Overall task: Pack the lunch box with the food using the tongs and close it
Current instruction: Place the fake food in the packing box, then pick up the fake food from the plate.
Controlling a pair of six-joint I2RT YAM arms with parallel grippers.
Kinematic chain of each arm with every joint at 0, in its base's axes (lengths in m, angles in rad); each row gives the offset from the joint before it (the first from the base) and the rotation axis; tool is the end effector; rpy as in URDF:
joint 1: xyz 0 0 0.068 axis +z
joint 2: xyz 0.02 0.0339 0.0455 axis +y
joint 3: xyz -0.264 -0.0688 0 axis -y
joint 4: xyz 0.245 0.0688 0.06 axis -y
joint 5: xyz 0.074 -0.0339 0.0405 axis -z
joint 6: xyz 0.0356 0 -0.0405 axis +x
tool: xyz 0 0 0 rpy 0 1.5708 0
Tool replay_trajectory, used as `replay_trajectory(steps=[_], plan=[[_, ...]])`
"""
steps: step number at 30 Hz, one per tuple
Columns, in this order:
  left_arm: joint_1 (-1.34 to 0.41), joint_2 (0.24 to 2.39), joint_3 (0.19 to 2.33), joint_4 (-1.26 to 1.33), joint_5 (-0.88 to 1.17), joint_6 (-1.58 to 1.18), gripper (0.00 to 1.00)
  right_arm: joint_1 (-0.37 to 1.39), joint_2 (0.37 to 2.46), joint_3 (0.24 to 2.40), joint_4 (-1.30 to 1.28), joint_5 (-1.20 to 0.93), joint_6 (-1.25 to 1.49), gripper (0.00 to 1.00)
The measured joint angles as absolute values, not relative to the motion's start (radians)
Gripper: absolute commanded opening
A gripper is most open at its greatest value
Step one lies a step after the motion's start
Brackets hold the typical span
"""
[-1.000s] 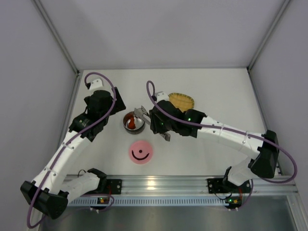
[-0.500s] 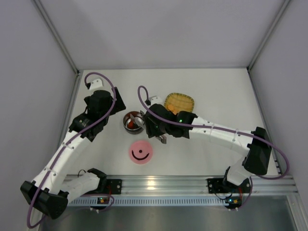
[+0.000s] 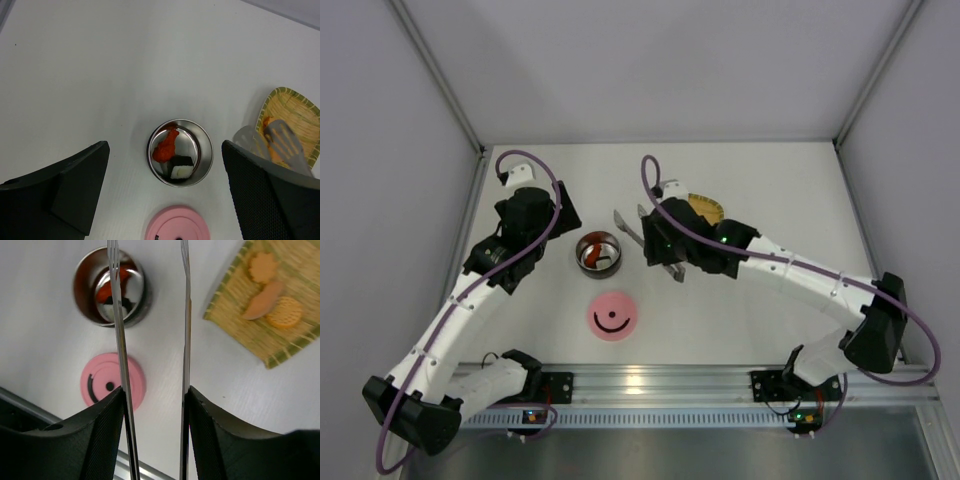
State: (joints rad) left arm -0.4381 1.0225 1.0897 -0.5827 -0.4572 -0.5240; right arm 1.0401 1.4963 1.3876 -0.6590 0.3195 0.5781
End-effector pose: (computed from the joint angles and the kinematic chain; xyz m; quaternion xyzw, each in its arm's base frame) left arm 0.2014 -0.0770 0.3629 -0.1501 0.8358 -0.0533 0.5253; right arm 0.1756 0.2772 0.3350 -0.1475 0.8988 0.1782 0.3723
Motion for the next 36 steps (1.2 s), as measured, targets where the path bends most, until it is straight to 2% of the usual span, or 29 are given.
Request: replay_trajectory(steps=[5, 10, 24, 36], plan=[[-0.438, 1.023, 1.09, -0.583, -0.457, -0.524, 0.99, 0.87, 1.386, 1.296, -0.662, 0.345, 0.566, 0.5], [-0.438, 1.023, 1.09, -0.582, -0.457, -0.524, 0.99, 0.767, 1.37, 1.243, -0.667, 0.358, 0.536, 0.5], [-0.438, 1.023, 1.073, -0.579, -0.456, -0.523, 0.99, 0.742, 1.396, 1.074, -0.654, 0.313, 0.54, 0.47], [-0.438, 1.023, 1.073, -0.578, -0.457, -0.523, 0.99, 0.745, 1.396, 1.06, -0.635, 0.27, 0.545, 0.4]])
